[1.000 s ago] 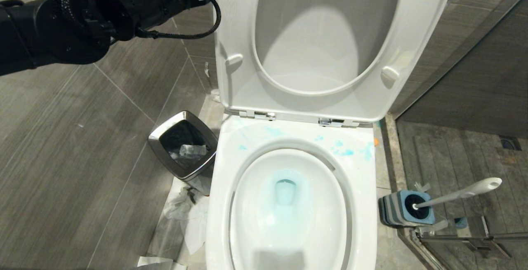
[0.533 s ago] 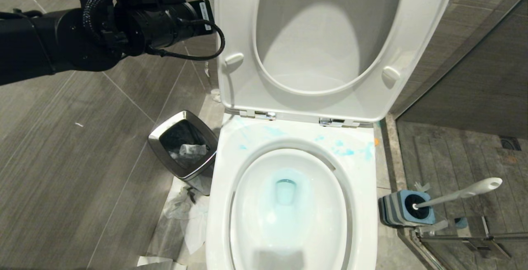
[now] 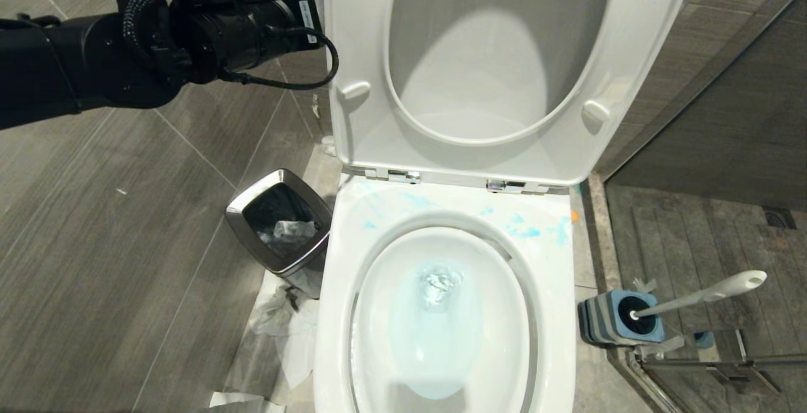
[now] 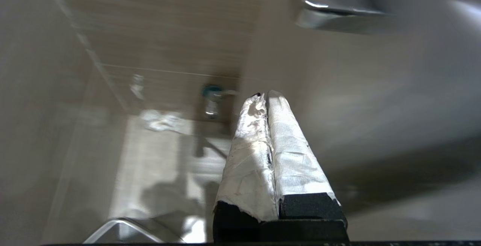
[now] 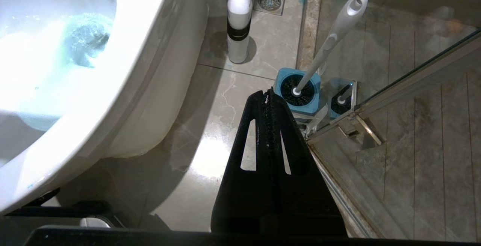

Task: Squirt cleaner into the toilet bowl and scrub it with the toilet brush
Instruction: Flush the toilet

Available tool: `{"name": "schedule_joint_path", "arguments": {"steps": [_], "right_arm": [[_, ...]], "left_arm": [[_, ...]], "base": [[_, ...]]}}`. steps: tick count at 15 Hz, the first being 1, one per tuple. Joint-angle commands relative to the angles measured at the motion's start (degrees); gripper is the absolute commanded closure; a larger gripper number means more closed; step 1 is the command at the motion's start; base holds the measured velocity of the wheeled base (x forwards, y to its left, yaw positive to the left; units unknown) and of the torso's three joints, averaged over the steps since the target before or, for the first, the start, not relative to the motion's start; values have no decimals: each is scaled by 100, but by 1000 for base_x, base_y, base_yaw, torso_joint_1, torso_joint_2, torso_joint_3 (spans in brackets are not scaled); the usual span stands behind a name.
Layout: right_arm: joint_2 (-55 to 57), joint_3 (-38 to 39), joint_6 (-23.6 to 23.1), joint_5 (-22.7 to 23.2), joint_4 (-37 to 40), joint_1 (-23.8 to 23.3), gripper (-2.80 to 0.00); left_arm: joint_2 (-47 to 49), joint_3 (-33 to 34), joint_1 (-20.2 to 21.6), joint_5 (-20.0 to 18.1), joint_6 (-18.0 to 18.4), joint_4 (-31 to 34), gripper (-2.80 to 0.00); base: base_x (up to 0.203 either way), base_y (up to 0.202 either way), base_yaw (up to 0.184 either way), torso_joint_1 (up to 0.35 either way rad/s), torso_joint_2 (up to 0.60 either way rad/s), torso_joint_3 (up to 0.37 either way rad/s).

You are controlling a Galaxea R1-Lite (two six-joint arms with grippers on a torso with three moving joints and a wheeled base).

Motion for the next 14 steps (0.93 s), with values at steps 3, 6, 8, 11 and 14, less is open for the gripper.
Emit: {"name": "schedule_joint_path", "arguments": {"steps": [3, 6, 8, 11, 14], "right_arm": [[7, 3, -2, -2, 4, 0, 0], [7, 3, -2, -4, 1, 0, 0], [7, 3, -2, -4, 1, 0, 0], [7, 3, -2, 4, 1, 0, 0], [7, 3, -2, -4, 9, 0, 0]], "left_arm": [[-49, 4, 485, 201, 647, -728, 0], [-56, 0, 563, 194, 688, -1215, 0], [-81, -5, 568, 148, 661, -1525, 0], [-136, -5, 560, 113, 482, -2079, 0], [-208, 4, 508, -275, 50, -2260, 0]], "base": [[0, 0, 0, 0, 0, 0], [0, 0, 0, 0, 0, 0], [0, 0, 0, 0, 0, 0], [0, 0, 0, 0, 0, 0], [0, 0, 0, 0, 0, 0]]}}
